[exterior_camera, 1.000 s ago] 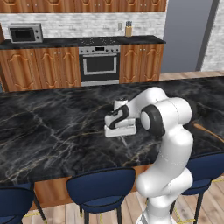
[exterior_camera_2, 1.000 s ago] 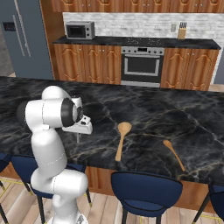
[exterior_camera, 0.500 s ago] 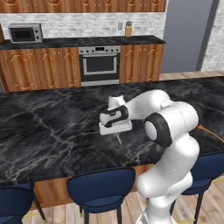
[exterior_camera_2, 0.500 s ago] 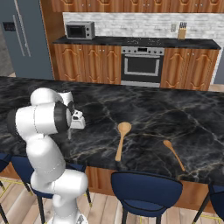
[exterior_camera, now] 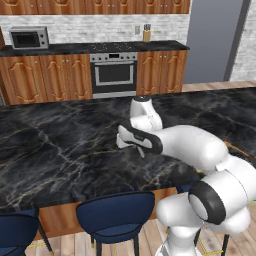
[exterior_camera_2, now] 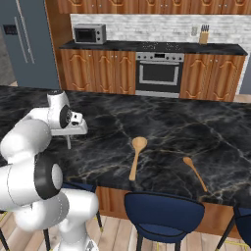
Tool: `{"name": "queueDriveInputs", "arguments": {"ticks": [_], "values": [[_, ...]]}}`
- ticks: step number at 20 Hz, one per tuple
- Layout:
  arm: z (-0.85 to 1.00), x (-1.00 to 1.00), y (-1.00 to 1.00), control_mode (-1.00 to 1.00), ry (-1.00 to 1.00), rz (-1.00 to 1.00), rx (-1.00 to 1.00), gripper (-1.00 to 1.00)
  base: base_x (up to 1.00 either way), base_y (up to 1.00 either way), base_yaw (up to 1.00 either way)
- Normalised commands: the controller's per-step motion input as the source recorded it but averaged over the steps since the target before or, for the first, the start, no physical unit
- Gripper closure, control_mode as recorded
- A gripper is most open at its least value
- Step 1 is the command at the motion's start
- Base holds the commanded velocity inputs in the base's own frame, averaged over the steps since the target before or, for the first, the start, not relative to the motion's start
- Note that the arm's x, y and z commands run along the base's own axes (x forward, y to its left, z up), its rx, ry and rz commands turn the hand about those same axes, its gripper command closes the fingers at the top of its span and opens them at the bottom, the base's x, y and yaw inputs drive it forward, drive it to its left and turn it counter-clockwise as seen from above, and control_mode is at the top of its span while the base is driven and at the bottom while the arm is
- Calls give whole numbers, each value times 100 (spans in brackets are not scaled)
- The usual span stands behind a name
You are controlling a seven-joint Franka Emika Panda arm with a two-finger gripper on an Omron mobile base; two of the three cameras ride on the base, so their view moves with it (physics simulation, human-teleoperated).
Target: Pick up the metallic utensils from the counter and place them in the open drawer. Make sure not to pick up any wooden utensils.
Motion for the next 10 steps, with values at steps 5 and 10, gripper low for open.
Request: {"name": "queueDriveInputs", "arguments": {"ticks": [5, 10], "values": [[81, -33, -7, -100, 2, 16, 10, 100, 0, 0, 0], [59, -54, -11, -100, 1, 11, 2, 100, 0, 0, 0]]}}
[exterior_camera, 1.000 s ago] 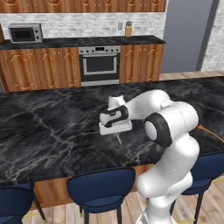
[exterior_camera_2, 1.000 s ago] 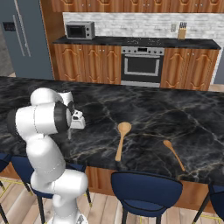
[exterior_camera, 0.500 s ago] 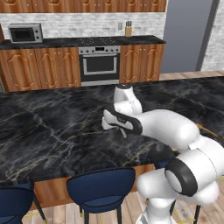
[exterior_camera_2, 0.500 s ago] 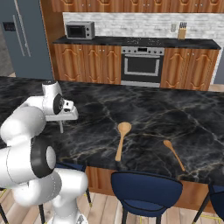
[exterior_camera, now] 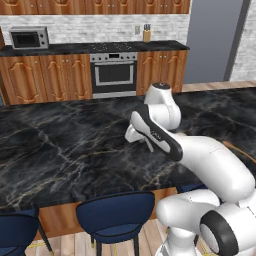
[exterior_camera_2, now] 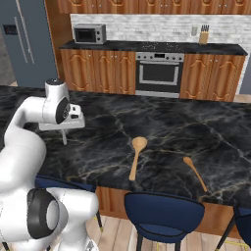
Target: Pick up the metallic utensils from the counter and place them in the open drawer. Make sure not to pick up any wooden utensils.
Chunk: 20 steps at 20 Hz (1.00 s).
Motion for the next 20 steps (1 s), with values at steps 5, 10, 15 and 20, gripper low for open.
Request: {"name": "queueDriveInputs", "arguments": {"ticks": [5, 10, 15, 20], "values": [[47, -47, -13, -100, 9, 3, 0, 100, 0, 0, 0], [9, -12, -29, -100, 12, 0, 0, 100, 0, 0, 0], [0, -31, -35, 100, 7, 0, 0, 100, -13, -12, 0], [0, 0, 0, 100, 0, 0, 0, 100, -64, -50, 0]]}}
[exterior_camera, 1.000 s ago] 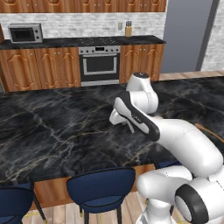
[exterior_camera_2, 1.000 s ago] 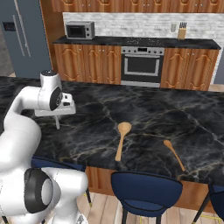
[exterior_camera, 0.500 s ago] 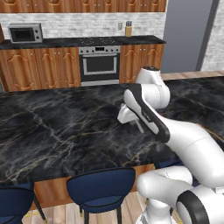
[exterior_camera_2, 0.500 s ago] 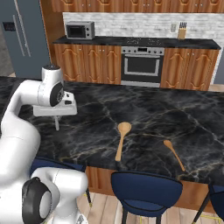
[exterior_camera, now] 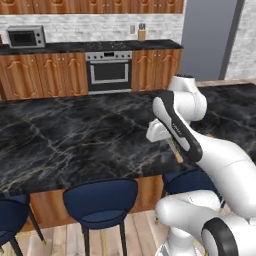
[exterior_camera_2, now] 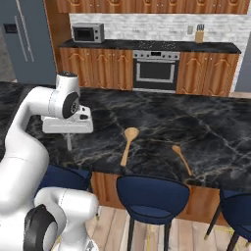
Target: Pick up the metallic utensils from the counter and place them in the open drawer. Make sure not to pick up any wooden utensils.
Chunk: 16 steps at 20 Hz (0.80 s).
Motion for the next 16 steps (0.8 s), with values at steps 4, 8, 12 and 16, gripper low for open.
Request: {"name": "queueDriveInputs", "arguments": {"ticks": [4, 8, 12, 16], "values": [[0, 0, 0, 100, 0, 0, 0, 100, -73, -78, 0], [0, 0, 0, 100, 0, 0, 0, 100, -70, -98, 0], [0, 0, 0, 100, 0, 0, 0, 100, -34, -100, -3], [0, 0, 0, 100, 0, 0, 0, 100, -19, -100, -6]]}}
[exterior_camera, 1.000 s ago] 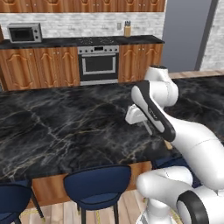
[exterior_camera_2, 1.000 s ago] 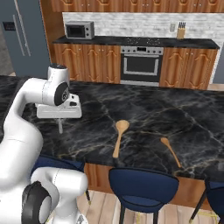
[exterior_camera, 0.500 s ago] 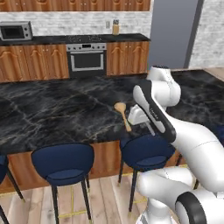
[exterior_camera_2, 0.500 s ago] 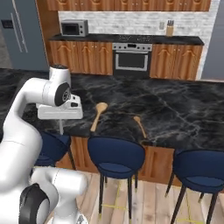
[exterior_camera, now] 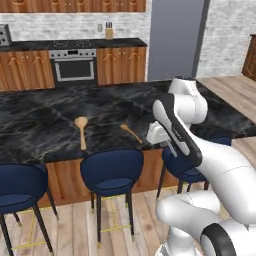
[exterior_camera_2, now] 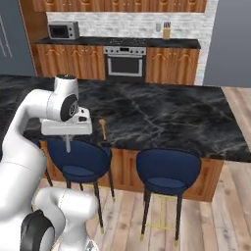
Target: Pick up the metallic utensils from the counter and place them in the open drawer. Make sure not to pick up any wooden utensils.
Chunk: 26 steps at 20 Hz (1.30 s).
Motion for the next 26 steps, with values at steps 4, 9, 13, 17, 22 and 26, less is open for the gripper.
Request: {"name": "queueDriveInputs", "arguments": {"ticks": [4, 9, 13, 17, 22, 26], "values": [[0, 0, 0, 100, 0, 0, 0, 100, -17, -100, -8], [0, 0, 0, 100, 0, 0, 0, 100, -18, -100, -15], [0, 0, 0, 100, 0, 0, 0, 100, -4, -100, -55], [0, 0, 0, 100, 0, 0, 0, 100, 0, -100, -66], [0, 0, 0, 100, 0, 0, 0, 100, 4, -100, -63], [0, 0, 0, 100, 0, 0, 0, 100, 32, -100, -32]]}}
